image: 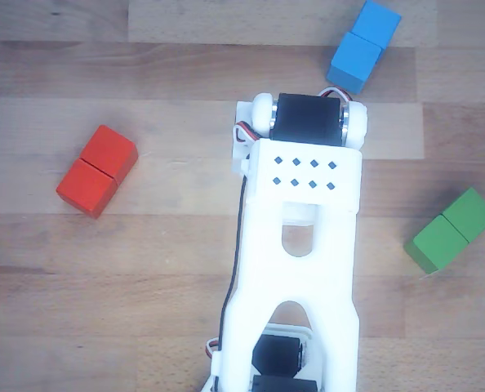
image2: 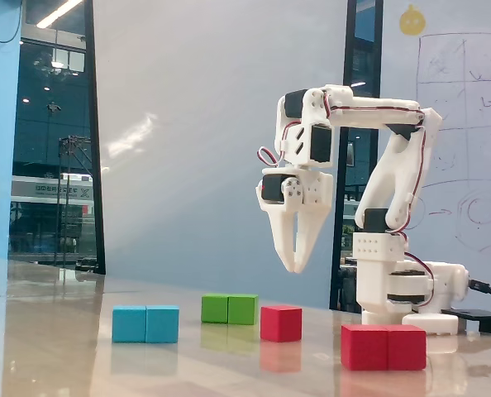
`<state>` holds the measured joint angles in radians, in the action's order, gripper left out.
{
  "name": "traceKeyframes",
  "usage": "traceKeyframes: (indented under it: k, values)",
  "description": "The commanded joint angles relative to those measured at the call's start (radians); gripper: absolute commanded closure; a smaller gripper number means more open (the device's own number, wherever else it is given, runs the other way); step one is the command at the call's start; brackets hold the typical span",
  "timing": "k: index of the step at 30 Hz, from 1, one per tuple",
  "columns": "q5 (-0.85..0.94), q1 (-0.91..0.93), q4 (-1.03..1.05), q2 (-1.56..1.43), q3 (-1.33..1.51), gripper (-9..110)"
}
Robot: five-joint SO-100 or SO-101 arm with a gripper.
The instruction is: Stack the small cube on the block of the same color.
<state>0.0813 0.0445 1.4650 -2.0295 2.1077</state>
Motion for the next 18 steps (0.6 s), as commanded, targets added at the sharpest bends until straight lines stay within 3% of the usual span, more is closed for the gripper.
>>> traceKeyframes:
  k: [1,7,18]
  values:
    - [0.012,-0.003,0.014,-0.005,-0.064,101]
    - [0.012,-0.005,0.014,-0.006,-0.046,98]
    - [0.009,-0.002,-0.005,-0.006,-0.003,61]
